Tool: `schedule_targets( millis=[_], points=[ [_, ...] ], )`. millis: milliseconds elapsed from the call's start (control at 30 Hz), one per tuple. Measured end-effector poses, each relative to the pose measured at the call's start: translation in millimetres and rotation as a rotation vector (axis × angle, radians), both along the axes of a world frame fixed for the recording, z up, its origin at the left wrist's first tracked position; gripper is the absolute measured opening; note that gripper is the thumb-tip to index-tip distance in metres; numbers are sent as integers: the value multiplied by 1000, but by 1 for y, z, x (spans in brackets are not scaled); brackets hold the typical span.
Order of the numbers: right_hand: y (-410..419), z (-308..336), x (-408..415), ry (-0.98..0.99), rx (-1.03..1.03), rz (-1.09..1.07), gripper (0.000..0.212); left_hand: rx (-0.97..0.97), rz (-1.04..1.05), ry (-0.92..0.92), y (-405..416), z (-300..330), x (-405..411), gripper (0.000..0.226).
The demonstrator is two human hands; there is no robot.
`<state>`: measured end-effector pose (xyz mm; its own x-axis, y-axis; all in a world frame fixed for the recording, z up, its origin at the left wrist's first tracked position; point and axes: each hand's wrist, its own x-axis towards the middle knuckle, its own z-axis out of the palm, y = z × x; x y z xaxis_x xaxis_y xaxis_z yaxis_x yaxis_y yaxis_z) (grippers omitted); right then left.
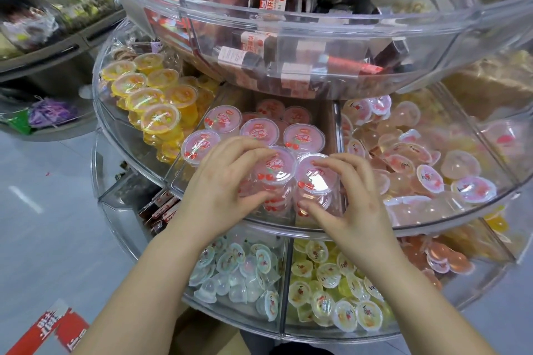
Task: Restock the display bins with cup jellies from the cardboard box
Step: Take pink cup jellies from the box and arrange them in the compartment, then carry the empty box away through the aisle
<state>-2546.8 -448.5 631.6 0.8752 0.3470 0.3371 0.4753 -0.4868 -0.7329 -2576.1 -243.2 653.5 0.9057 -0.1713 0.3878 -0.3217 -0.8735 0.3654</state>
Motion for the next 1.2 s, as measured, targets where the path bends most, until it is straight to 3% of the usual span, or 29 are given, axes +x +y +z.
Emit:
schedule_targets(
  millis=[100, 200, 300, 367, 467, 600, 767, 900, 1100, 1200],
  points=[
    [-3, 3, -4, 28, 3, 0, 63, -49, 36, -18, 0, 1, -9, 64],
    [-5, 11, -11, 12, 19, -21, 60, -137, 91, -90, 1, 3, -24, 54],
    [2, 28, -22, -129, 112, -32, 40, -257, 193, -167, 12, 0, -52, 34],
    [15, 37, -33, -163, 204, 81, 20, -400, 283, -176, 23, -5, -78, 22],
    [56, 41, -60, 24, 260, 352, 17, -562, 460, -179, 41, -19, -119, 19],
    [130, 1, -103, 325, 127, 626, 17, -685, 746, -130, 69, -68, -186, 24],
    [204, -138, -159, 722, -130, 719, 23, -907, 1139, 2, 107, -196, -283, 37],
    [225, -300, -189, 849, -492, 659, 17, -1088, 1385, 185, 120, -332, -352, 36],
    [213, -533, -190, 919, -894, 244, 54, -1093, 1520, 503, 128, -540, -402, 22],
    [213, -611, -182, 901, -934, 82, 68, -1061, 1477, 589, 133, -621, -397, 37]
  ],
)
